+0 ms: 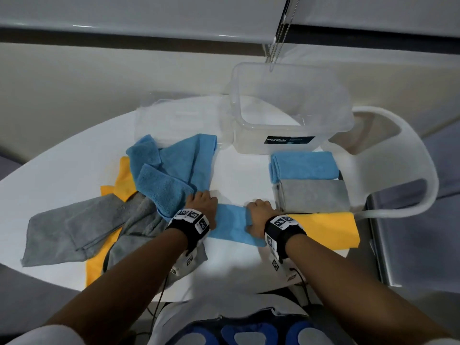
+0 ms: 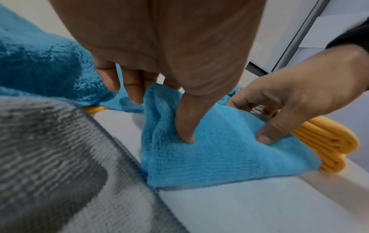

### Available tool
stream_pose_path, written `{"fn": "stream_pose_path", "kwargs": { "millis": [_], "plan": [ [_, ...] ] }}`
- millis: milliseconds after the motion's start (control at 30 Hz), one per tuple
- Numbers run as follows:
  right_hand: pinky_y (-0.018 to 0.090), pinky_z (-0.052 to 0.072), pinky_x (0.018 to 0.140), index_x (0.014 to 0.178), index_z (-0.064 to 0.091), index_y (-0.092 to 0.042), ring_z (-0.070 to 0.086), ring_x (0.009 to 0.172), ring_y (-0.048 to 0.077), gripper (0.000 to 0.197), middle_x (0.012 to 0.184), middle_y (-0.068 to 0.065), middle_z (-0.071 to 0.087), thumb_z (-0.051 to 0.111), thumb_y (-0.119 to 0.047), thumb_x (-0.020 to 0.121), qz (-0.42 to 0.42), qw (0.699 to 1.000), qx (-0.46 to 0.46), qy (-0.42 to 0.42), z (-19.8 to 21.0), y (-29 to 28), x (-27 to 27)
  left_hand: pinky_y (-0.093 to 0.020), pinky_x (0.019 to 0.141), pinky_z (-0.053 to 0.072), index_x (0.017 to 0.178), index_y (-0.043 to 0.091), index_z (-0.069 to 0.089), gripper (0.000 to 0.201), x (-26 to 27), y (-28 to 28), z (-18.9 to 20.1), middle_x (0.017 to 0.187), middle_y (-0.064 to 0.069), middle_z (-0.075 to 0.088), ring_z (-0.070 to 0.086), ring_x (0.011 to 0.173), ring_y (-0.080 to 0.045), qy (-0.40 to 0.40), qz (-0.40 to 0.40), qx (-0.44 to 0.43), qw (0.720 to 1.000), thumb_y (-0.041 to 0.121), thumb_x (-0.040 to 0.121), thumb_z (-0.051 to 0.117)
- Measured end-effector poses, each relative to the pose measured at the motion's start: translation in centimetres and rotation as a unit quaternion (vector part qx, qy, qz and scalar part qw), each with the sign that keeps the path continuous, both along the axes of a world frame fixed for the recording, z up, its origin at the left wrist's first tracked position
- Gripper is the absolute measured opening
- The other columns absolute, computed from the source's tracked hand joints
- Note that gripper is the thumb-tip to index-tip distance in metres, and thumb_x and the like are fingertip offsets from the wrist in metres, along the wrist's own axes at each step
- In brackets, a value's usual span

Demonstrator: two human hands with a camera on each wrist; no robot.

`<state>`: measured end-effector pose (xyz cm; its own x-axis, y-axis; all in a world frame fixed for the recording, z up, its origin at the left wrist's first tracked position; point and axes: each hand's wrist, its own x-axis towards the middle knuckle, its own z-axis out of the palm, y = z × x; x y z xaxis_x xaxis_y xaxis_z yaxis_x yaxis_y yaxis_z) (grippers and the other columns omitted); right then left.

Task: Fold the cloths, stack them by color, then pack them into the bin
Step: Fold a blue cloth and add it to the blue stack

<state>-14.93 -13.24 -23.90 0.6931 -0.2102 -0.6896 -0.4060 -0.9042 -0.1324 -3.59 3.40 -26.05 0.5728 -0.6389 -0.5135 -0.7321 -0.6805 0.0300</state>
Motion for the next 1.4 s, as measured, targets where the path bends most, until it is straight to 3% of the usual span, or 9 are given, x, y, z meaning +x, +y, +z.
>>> {"fn": "stream_pose_path", "kwargs": {
  "millis": [167, 367, 500, 600, 800, 933, 1067, 1200, 1400],
  "plan": [
    [0.043, 0.046, 0.092, 0.131, 0.042, -0.014, 0.032, 0.124, 0.031, 0.059, 0.130, 0.010, 0.034, 0.064, -0.031, 0.078, 0.019, 1.000, 0.006, -0.007, 0.4, 1.4, -1.1, -0.043, 0.097, 0.039, 0.120, 0.015, 0.044, 0.051, -0.7, 0.8, -0.1, 0.121, -0.010, 0.045, 0.046, 0.113, -0.032, 0.024, 0.011, -0.018, 0.999, 0.027, 0.075, 0.065],
    [0.035, 0.047, 0.075, 0.114, 0.040, -0.019, 0.060, 0.098, 0.031, 0.047, 0.112, 0.008, 0.058, 0.064, -0.036, 0.077, 0.003, 1.000, 0.019, -0.003, 1.7, 1.8, -1.8, -0.034, 0.086, 0.042, 0.108, 0.021, 0.036, 0.037, -0.5, 2.0, 0.9, 0.100, -0.001, 0.054, 0.057, 0.099, -0.026, 0.164, 0.073, -0.088, 0.980, 0.021, 0.079, 0.059],
    [0.036, 0.052, 0.081, 0.123, 0.038, -0.027, 0.062, 0.095, 0.028, 0.063, 0.109, 0.002, 0.060, 0.073, -0.041, 0.072, -0.057, 0.996, 0.062, -0.028, 3.1, 0.2, -1.7, -0.028, 0.088, 0.042, 0.137, 0.030, 0.031, 0.071, 0.9, 2.2, 2.6, 0.111, -0.003, 0.052, 0.056, 0.107, -0.027, 0.238, 0.111, -0.152, 0.953, 0.017, 0.079, 0.068],
    [0.027, 0.047, 0.077, 0.120, 0.053, -0.024, 0.060, 0.096, 0.020, 0.061, 0.107, -0.002, 0.062, 0.082, -0.040, 0.069, -0.098, 0.985, 0.116, -0.080, 4.4, -1.9, -1.2, -0.021, 0.086, 0.040, 0.134, 0.027, 0.042, 0.065, 2.2, 2.3, 3.9, 0.111, -0.001, 0.055, 0.057, 0.104, -0.022, 0.261, 0.147, -0.204, 0.932, 0.021, 0.077, 0.074],
    [0.028, 0.047, 0.073, 0.084, 0.067, -0.026, 0.062, 0.077, 0.012, 0.019, 0.085, -0.004, 0.067, 0.081, -0.017, 0.074, -0.228, 0.918, 0.261, -0.194, 7.6, -6.9, -0.5, -0.029, 0.074, 0.044, 0.072, 0.023, 0.062, 0.032, 3.3, -0.9, 5.4, 0.077, 0.004, 0.064, 0.057, 0.077, -0.015, 0.372, 0.328, -0.384, 0.779, 0.030, 0.048, 0.081],
    [0.034, 0.051, 0.087, 0.093, 0.068, -0.029, 0.064, 0.096, 0.019, 0.030, 0.099, -0.002, 0.069, 0.072, -0.003, 0.078, -0.306, 0.873, 0.280, -0.256, 7.8, -11.0, -0.5, -0.034, 0.075, 0.050, 0.094, 0.025, 0.061, 0.048, 2.9, -4.7, 7.0, 0.088, -0.001, 0.066, 0.061, 0.083, -0.021, 0.349, 0.353, -0.401, 0.770, 0.050, 0.057, 0.078],
    [0.032, 0.052, 0.084, 0.101, 0.062, -0.026, 0.064, 0.099, 0.026, 0.024, 0.104, 0.005, 0.064, 0.070, -0.010, 0.085, -0.405, 0.822, 0.265, -0.302, 7.6, -15.4, -1.2, -0.038, 0.064, 0.057, 0.114, 0.027, 0.051, 0.033, 1.7, -9.9, 7.7, 0.093, -0.004, 0.061, 0.062, 0.087, -0.026, 0.337, 0.407, -0.385, 0.757, 0.038, 0.087, 0.067],
    [0.041, 0.056, 0.083, 0.108, 0.054, -0.028, 0.066, 0.092, 0.028, 0.030, 0.108, 0.015, 0.064, 0.074, -0.027, 0.085, -0.482, 0.775, 0.245, -0.328, 7.0, -19.6, -2.4, -0.052, 0.069, 0.059, 0.124, 0.027, 0.043, 0.034, 0.7, -15.2, 7.6, 0.111, -0.009, 0.056, 0.058, 0.101, -0.032, 0.372, 0.422, -0.363, 0.743, 0.028, 0.094, 0.058],
    [0.053, 0.055, 0.088, 0.119, 0.047, -0.030, 0.066, 0.090, 0.030, 0.053, 0.105, 0.012, 0.064, 0.069, -0.011, 0.075, -0.556, 0.732, 0.266, -0.290, 6.5, -24.9, -3.6, -0.058, 0.079, 0.055, 0.140, 0.032, 0.031, 0.055, -0.5, -20.7, 5.6, 0.123, -0.014, 0.057, 0.057, 0.107, -0.038, 0.364, 0.410, -0.338, 0.765, 0.013, 0.092, 0.049]
  ]
}}
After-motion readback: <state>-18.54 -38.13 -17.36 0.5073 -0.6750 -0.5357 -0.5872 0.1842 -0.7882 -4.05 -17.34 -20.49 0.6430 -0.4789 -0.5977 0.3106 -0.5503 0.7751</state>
